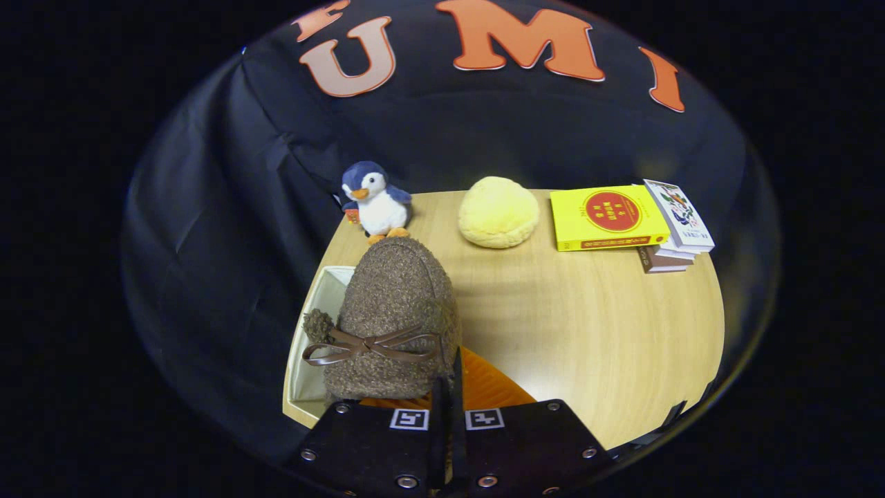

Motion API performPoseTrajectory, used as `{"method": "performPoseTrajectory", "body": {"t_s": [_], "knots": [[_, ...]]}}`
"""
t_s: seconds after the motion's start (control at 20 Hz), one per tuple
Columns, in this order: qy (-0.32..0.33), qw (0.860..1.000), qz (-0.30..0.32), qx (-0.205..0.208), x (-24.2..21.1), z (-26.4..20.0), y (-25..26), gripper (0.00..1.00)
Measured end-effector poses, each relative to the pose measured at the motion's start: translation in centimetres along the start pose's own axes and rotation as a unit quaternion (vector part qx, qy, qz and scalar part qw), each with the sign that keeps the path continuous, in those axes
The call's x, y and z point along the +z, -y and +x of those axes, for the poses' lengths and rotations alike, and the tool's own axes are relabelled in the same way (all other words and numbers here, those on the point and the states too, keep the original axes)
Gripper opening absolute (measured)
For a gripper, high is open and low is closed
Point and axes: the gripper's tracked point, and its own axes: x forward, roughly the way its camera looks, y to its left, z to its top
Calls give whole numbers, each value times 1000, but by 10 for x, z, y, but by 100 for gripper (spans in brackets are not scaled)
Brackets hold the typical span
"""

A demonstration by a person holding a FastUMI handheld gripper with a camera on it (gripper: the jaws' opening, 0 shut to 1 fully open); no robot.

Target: Open the storage box then place both shoes into the box .Put the left shoe in first, then the right shoe, with the right side of both shoes facing outward in a uniform manner.

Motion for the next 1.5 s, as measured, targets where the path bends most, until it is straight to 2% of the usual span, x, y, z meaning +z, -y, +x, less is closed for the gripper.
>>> {"method": "performPoseTrajectory", "body": {"t_s": [0.2, 0.6, 0.7, 0.75, 0.9, 1.05, 1.3, 1.5], "knots": [[-13, 1000, -11, -11, -6, 26, -27, 5], [-50, 997, -2, -65, -39, 83, -33, 5], [-51, 996, -11, -74, -42, 91, -34, 7], [-52, 996, -19, -77, -44, 93, -32, 12], [-63, 994, -45, -79, -55, 84, -36, 20], [-36, 997, -42, -48, -38, 67, -45, 29], [35, 999, -39, 13, 7, 11, -51, 35], [95, 994, -47, 24, 35, -41, -22, 45]]}}
